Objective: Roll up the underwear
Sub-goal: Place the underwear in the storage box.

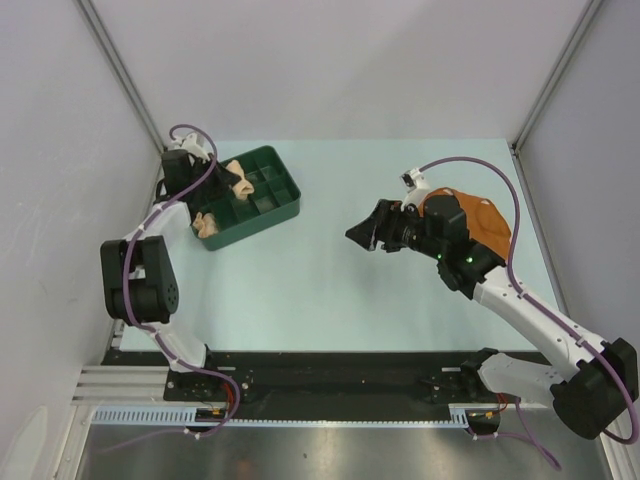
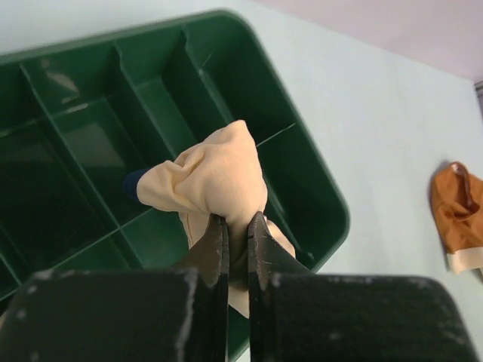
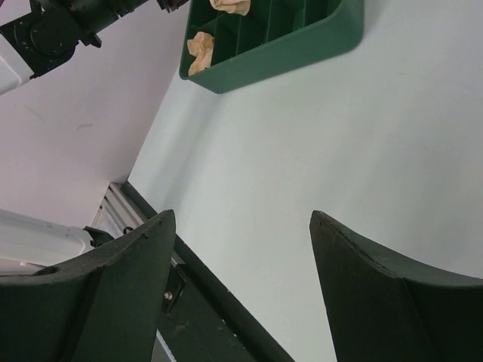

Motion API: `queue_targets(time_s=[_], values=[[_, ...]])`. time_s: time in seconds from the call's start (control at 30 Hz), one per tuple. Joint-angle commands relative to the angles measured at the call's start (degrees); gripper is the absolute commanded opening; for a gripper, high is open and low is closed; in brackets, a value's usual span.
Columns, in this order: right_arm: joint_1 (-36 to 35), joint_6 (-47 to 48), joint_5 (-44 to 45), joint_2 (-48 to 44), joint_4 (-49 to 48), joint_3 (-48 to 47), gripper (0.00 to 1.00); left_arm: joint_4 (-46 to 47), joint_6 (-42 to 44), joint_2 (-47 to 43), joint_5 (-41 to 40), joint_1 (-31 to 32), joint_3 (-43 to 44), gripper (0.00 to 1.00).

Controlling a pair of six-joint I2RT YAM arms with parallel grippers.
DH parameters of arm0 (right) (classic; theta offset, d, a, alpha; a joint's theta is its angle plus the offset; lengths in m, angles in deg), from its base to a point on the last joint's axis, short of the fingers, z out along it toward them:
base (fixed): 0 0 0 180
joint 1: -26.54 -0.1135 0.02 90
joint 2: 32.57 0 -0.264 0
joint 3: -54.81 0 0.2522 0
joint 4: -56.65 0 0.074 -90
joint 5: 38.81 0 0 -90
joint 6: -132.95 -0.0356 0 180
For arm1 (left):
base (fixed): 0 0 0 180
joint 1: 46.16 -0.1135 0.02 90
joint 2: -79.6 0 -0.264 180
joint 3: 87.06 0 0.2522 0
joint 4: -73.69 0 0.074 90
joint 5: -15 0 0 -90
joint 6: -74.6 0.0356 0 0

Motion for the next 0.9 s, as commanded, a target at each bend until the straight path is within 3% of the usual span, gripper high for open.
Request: queue_targets(time_s=[0.0, 0.87], values=[[0.49, 1.50, 1.09, -1.19, 0.94, -0.57, 0.76, -2.58, 3.65, 0.93, 1.82, -2.05, 0.50, 0.00], [0.67, -1.04, -0.93, -2.33, 0.59, 1.80, 0.76, -19.02, 8.74, 3.56, 1.47, -5.93, 0.59, 0.00]])
